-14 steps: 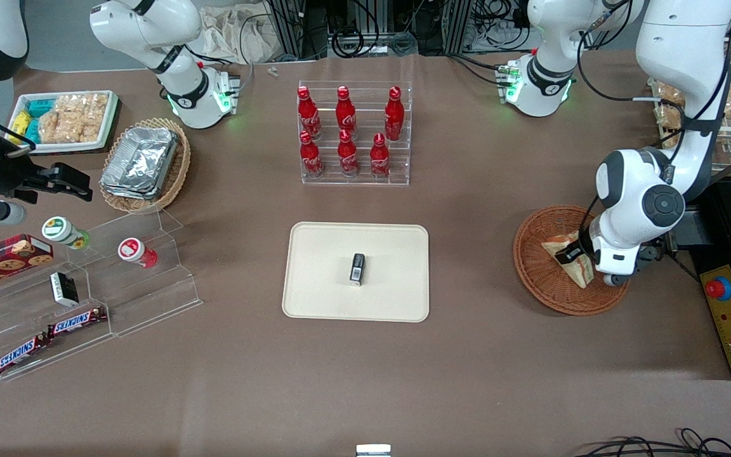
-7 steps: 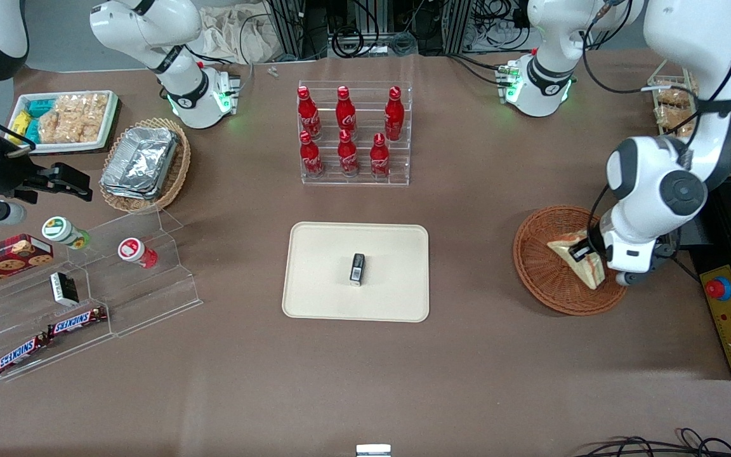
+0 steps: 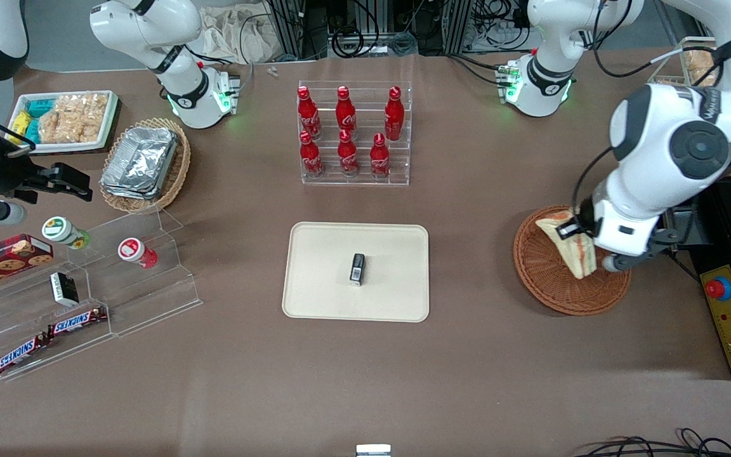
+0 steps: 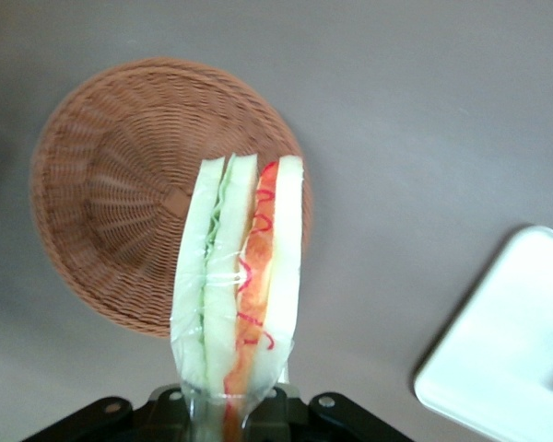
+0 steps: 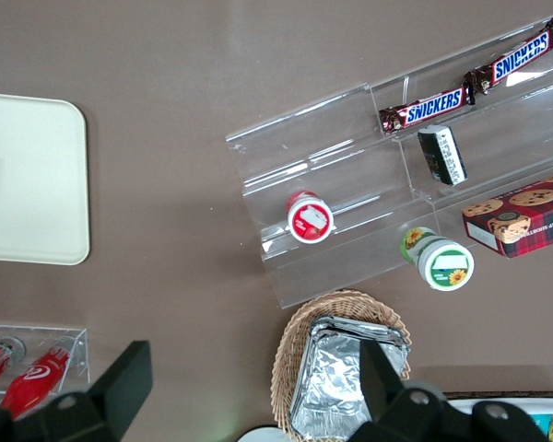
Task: Place sandwich from basket to tray
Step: 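Carry the sandwich with the left gripper over to the cream tray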
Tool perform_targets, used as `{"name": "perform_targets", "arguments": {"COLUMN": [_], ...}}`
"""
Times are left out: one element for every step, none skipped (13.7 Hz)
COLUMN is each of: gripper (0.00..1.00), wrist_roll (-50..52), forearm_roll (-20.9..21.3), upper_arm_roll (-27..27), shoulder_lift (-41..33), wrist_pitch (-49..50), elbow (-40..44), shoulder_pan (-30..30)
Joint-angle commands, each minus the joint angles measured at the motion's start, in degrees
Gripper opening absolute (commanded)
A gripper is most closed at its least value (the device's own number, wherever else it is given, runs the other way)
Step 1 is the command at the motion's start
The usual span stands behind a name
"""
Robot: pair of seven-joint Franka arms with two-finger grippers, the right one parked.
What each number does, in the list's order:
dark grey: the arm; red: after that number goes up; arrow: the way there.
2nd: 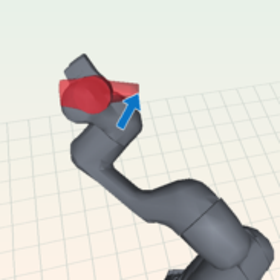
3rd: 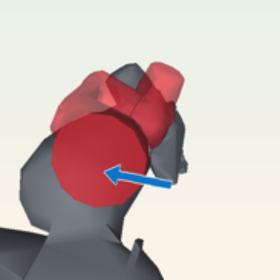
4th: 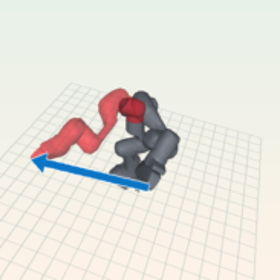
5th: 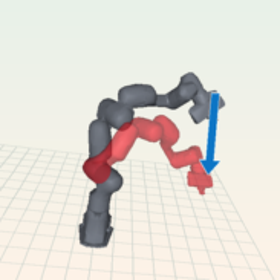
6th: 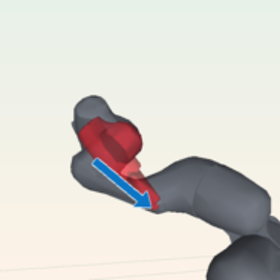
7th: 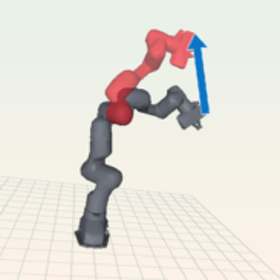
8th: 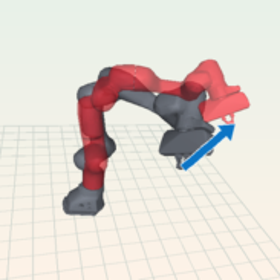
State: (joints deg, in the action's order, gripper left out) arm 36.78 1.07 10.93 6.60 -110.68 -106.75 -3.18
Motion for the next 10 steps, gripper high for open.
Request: {"name": "perform_targets", "arguments": {"gripper": [0.00, 0.01, 0.01, 0.02, 0.02, 0.01, 0.02, 0.02, 0.02, 0.02], "wrist_roll": [-2.4, -2.8, -2.8, -2.8, -2.7, -2.6, -2.6, -1.8, -1.4, -0.1], "forearm_roll": [0.3, 0.6, 0.8, 1.0, 1.2, 2.2, 3.7, 5.8, 7.4, 7.8], "upper_arm_roll": [5.6, 8.0, 10.3, 12.3, 13.1, 13.1, 13.1, 13.1, 13.1, 12.8], "shoulder_lift": [4.0, 6.0, 8.1, 10.5, 12.1, 14.0, 16.3, 18.6, 20.6, 22.5], "wrist_pitch": [1.1, 0.9, 0.8, 0.6, -0.1, -0.9, -2.1, -3.7, -5.4, -7.3], "elbow": [4.3, 6.1, 7.8, 9.5, 11.1, 12.7, 14.2, 15.2, 15.4, 16.0], "shoulder_pan": [0.0, 0.0, 0.0, -0.4, -1.8, -4.2, -5.8, -7.5, -9.9, -11.8]}}
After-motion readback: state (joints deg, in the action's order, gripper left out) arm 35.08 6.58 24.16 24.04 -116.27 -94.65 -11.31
